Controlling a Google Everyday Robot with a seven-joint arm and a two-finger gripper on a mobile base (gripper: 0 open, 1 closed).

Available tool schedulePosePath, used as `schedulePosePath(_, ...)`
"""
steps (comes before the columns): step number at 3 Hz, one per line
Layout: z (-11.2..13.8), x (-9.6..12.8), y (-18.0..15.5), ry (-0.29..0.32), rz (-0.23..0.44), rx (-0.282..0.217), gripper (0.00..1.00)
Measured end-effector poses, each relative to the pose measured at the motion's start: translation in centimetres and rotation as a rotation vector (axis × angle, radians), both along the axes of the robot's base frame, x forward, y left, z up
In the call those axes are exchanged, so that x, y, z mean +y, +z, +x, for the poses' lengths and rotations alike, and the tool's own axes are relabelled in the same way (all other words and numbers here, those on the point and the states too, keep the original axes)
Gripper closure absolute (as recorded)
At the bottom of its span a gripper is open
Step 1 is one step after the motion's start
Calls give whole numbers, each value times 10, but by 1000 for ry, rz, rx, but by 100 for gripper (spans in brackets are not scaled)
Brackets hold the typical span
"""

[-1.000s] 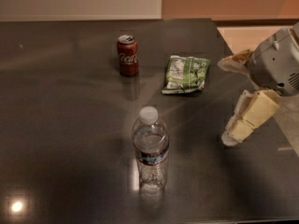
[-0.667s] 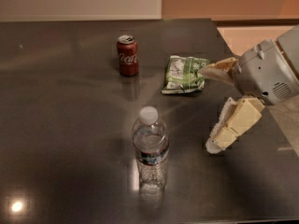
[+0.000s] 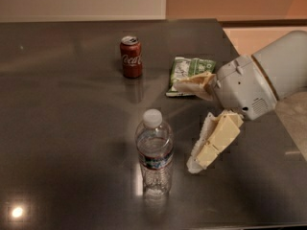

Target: Knock water bottle over

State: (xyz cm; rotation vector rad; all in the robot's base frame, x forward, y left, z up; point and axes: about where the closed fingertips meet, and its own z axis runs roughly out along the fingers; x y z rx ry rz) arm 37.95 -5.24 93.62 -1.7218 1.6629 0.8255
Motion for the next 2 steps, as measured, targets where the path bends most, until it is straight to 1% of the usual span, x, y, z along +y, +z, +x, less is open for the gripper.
schedulePosePath(1, -12, 17, -4, 73, 38, 17, 0)
schedulePosePath(2, -24, 31, -6, 134, 55, 23, 0)
